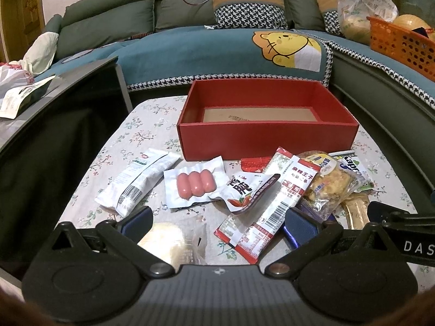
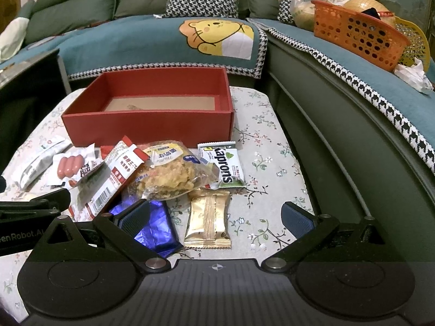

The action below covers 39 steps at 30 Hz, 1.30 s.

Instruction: Organize snacks

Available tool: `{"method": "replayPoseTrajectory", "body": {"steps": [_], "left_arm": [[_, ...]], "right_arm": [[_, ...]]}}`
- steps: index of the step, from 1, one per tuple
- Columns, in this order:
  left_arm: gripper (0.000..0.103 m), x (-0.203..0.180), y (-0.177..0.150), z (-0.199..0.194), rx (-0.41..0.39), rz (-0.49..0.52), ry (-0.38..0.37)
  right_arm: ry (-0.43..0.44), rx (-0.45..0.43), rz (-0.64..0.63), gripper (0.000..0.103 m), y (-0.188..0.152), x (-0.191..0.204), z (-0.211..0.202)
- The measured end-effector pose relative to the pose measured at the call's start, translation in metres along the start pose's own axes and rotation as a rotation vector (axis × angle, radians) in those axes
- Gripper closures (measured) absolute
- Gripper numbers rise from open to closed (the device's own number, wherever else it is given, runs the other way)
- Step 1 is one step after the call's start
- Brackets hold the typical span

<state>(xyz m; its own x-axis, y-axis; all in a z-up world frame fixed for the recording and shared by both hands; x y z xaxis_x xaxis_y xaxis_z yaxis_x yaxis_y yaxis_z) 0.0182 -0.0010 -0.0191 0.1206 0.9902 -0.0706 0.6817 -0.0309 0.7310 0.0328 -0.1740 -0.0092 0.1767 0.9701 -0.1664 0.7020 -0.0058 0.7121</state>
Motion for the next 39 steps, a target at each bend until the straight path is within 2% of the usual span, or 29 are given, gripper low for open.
{"method": "replayPoseTrajectory", "body": {"steps": [34, 39], "left_arm": [[0.0, 0.002, 0.0, 0.001, 0.008, 0.001, 0.013], [0.0, 0.011, 0.003, -0.007, -0.001, -0.019, -0.022]], "right_arm": [[0.01, 0.018, -0.017, 0.0, -0.001, 0.004, 0.003], [0.045, 0.023, -0.006, 0.0, 0.001, 0.003, 0.003]]}}
Point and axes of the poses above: each gripper's, at about its wrist camera, not at the fingertips, and z roughly the way its jaws point, x to its left, y to its top, the point moved 2 cm from there along z, roughly the way its jaws point, and after that the axes turned 9 degrees about -y, right-handed, at the moved point
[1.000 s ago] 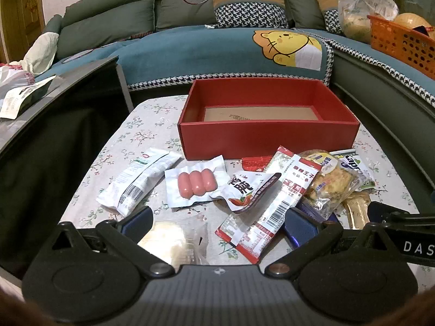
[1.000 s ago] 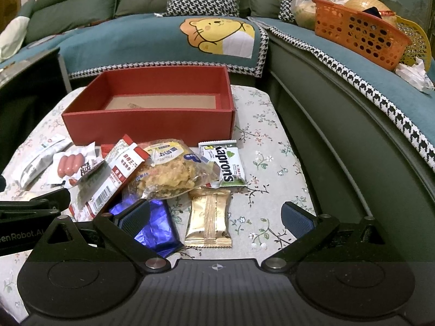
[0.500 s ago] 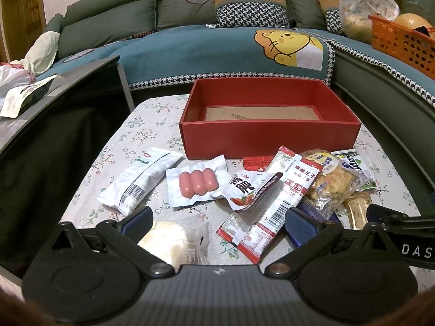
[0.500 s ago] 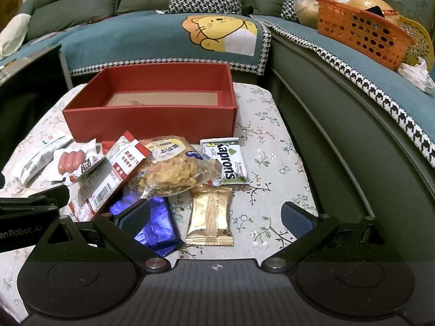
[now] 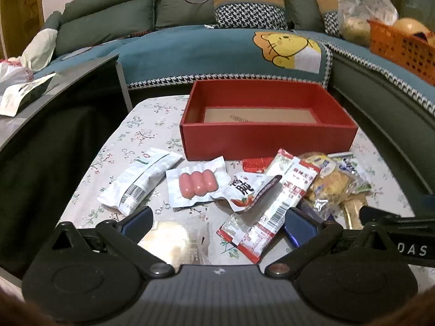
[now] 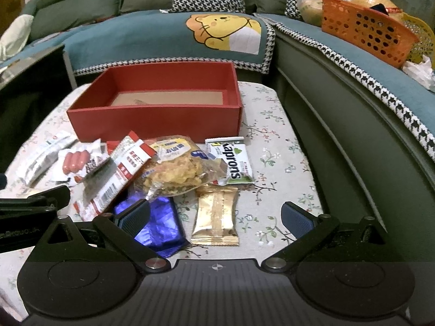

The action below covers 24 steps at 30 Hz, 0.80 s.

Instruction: Organize snacks

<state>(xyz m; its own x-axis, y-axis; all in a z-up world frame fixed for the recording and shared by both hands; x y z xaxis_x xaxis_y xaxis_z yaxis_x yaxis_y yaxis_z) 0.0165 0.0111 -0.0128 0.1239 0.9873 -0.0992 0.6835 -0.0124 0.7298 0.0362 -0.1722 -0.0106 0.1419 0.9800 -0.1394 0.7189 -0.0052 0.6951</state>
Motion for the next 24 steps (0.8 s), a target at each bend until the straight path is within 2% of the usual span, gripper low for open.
{"method": "replayPoseTrajectory", "body": {"steps": [3, 8, 15, 18, 20, 24], "left_arm": [[0.0, 0.013, 0.003, -0.004, -0.006, -0.026, 0.015], [0.0, 0.045, 0.003, -0.003, 0.024, -0.133, 0.02], [0.0, 0.06, -0.009, 0.008, 0.095, -0.159, 0.023], [0.0, 0.071, -0.012, 0.014, 0.126, -0.229, 0.001], [0.0, 0.076, -0.013, 0.02, 0.145, -0.268, 0.018], [0.0, 0.071, -0.015, 0.042, 0.188, -0.233, 0.051]], "right_arm": [[0.017, 0.0, -0.003, 0.0, 0.001, 0.002, 0.0], [0.043, 0.012, 0.002, 0.0, 0.004, 0.004, 0.001], [0.081, 0.032, -0.008, 0.0, 0.006, 0.011, 0.003], [0.096, 0.04, -0.007, 0.0, 0.006, 0.011, 0.003], [0.102, 0.045, -0.002, 0.0, 0.007, 0.01, 0.004], [0.113, 0.052, -0.018, 0.0, 0.006, 0.014, 0.005]]}}
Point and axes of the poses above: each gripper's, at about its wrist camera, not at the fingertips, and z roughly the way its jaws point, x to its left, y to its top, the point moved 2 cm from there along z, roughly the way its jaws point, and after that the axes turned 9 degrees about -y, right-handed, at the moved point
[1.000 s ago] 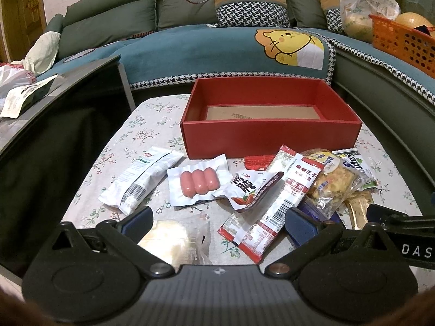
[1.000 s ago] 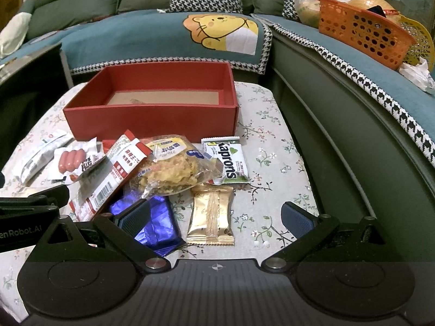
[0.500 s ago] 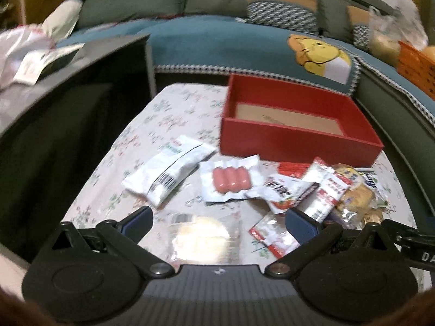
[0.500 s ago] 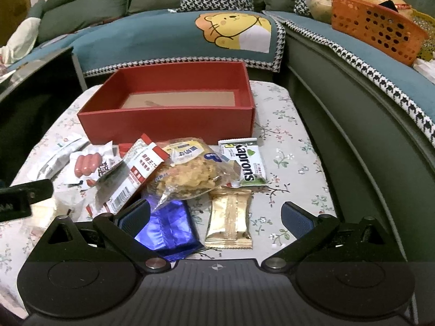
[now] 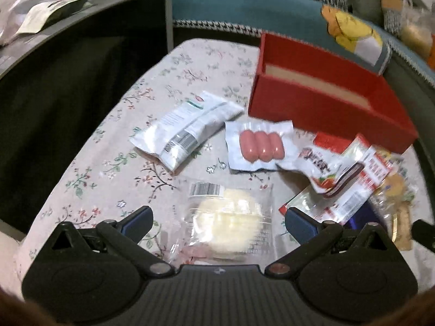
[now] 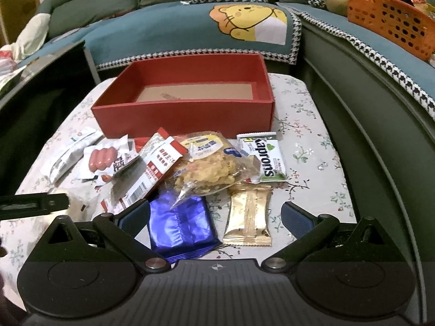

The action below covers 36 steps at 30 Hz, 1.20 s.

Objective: Organize snacks
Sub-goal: 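Grasp the clear-wrapped bun with the left tool while the right tool grasps the white duck-neck pouch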

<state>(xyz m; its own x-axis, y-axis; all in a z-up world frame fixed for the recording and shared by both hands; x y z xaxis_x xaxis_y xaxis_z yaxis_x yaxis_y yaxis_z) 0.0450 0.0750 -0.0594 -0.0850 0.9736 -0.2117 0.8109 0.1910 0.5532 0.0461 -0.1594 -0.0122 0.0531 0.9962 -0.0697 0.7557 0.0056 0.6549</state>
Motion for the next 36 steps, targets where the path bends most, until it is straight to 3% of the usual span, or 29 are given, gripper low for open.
{"method": "replayPoseTrajectory", "body": {"steps": [6, 8, 13, 22, 27, 30, 34, 36], "left_arm": [[0.0, 0.0, -0.002, 0.041, 0.087, 0.03, 0.079], [0.0, 0.005, -0.001, 0.041, 0.078, -0.004, 0.055], [0.0, 0.003, -0.005, 0.028, 0.085, 0.02, 0.039], [0.0, -0.004, -0.003, -0.007, 0.066, 0.049, -0.058], [0.0, 0.002, 0.002, 0.0, 0.077, 0.035, -0.15], [0.0, 0.007, 0.002, 0.003, 0.103, -0.013, -0.198], [0.0, 0.015, 0.003, -0.002, 0.094, -0.037, -0.241], [0.0, 0.021, 0.002, -0.003, 0.094, -0.044, -0.248]], "right_arm": [[0.023, 0.006, -0.026, 0.0, -0.001, 0.004, 0.0], [0.032, 0.017, -0.02, 0.0, 0.0, 0.003, 0.002], [0.068, 0.038, 0.032, 0.001, 0.006, -0.006, 0.003], [0.144, 0.067, 0.153, 0.005, 0.019, -0.019, 0.002], [0.085, 0.036, 0.1, 0.007, 0.027, -0.017, 0.002], [0.105, 0.047, 0.056, 0.01, 0.03, -0.001, 0.01], [0.203, 0.07, -0.01, 0.026, 0.045, 0.028, 0.016], [0.191, 0.074, -0.098, 0.026, 0.058, 0.05, 0.021]]}}
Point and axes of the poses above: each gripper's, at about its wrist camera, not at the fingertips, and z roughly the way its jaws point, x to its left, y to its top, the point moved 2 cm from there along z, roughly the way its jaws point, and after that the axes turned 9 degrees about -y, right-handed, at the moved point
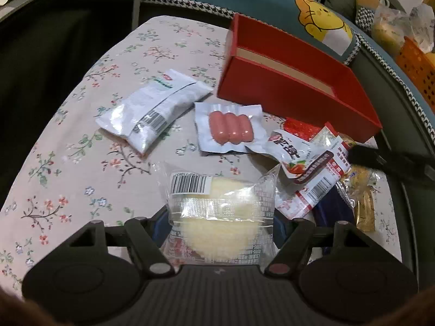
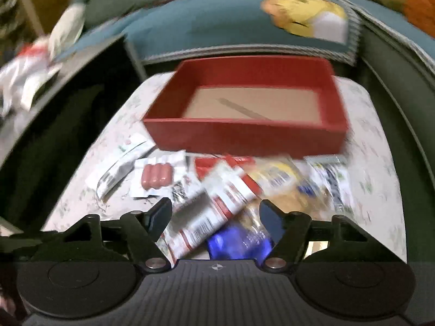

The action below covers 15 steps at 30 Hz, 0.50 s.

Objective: Organize snacks
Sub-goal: 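Grasp the clear-wrapped bun with the left tool while the right tool grasps the white duck-neck pouch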

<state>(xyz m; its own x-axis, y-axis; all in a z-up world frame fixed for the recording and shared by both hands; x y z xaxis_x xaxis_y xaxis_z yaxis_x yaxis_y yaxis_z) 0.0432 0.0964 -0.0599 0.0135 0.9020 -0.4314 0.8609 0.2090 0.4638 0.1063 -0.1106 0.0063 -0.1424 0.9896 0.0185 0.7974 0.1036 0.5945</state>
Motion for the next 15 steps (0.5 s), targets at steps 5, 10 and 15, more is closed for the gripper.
{"method": "replayPoseTrajectory", "body": {"steps": [5, 10, 15], "left_arm": [[0.0, 0.011, -0.002, 0.0, 0.025, -0.023, -0.027], [0.0, 0.013, -0.002, 0.001, 0.041, -0.019, -0.053], [0.0, 0.017, -0.003, 0.006, 0.068, -0.026, -0.049]], "right_arm": [[-0.03, 0.058, -0.255, 0.026, 0.031, 0.052, 0.032], [-0.018, 0.209, -0.365, 0.024, 0.032, 0.077, 0.074], [-0.074, 0.25, -0.452, 0.021, 0.029, 0.091, 0.096]]}}
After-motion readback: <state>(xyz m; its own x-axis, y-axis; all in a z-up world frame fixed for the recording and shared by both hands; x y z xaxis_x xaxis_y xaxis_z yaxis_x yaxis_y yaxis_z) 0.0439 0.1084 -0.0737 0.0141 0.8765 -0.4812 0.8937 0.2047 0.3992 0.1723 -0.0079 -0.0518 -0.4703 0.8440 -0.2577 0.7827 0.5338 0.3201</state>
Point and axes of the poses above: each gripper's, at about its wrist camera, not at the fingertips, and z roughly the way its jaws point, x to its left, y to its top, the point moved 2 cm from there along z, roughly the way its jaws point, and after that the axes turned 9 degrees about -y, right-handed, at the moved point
